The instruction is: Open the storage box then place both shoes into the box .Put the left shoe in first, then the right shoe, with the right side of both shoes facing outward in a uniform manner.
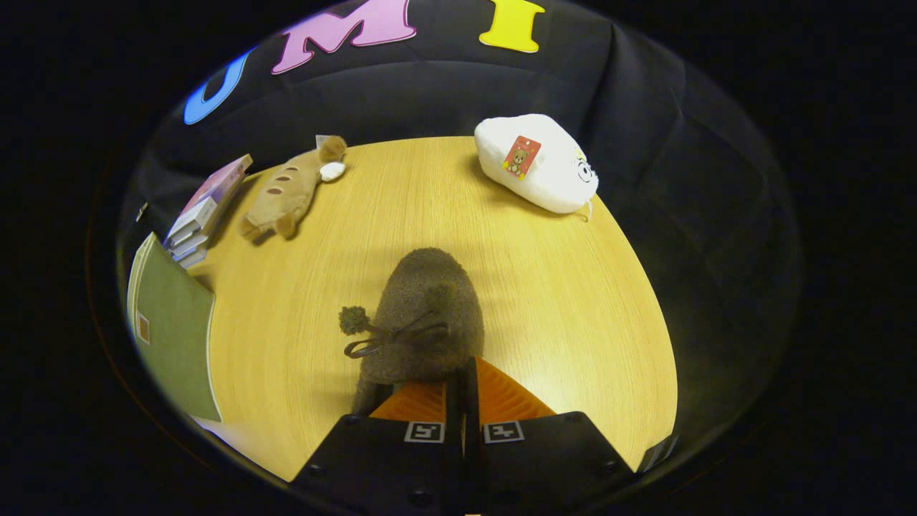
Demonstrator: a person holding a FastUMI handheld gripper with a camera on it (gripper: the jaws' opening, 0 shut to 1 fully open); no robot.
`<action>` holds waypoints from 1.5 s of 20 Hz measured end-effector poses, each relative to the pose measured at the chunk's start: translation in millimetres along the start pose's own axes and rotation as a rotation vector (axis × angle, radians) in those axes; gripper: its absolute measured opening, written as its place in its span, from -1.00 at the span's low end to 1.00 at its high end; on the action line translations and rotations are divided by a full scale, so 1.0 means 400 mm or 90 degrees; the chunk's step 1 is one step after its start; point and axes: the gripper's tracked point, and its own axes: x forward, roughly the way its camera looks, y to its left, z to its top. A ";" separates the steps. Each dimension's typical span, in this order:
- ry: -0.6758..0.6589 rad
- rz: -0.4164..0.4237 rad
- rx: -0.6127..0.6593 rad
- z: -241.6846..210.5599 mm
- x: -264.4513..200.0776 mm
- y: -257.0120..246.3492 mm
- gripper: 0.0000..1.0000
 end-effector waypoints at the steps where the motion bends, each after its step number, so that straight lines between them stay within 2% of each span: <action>1: -0.004 0.008 0.007 0.006 -0.019 0.010 -0.89; 6: -0.040 0.054 0.054 0.080 -0.166 0.091 -0.89; 9: -0.060 0.093 0.063 0.134 -0.270 0.183 -0.90; 15: -0.062 0.189 0.073 0.198 -0.437 0.467 -0.90; 20: -0.040 0.253 0.064 0.188 -0.505 0.723 -0.90; 24: -0.008 0.263 0.042 0.138 -0.508 0.872 -0.90; 30: 0.021 0.221 0.013 0.079 -0.449 0.951 -0.89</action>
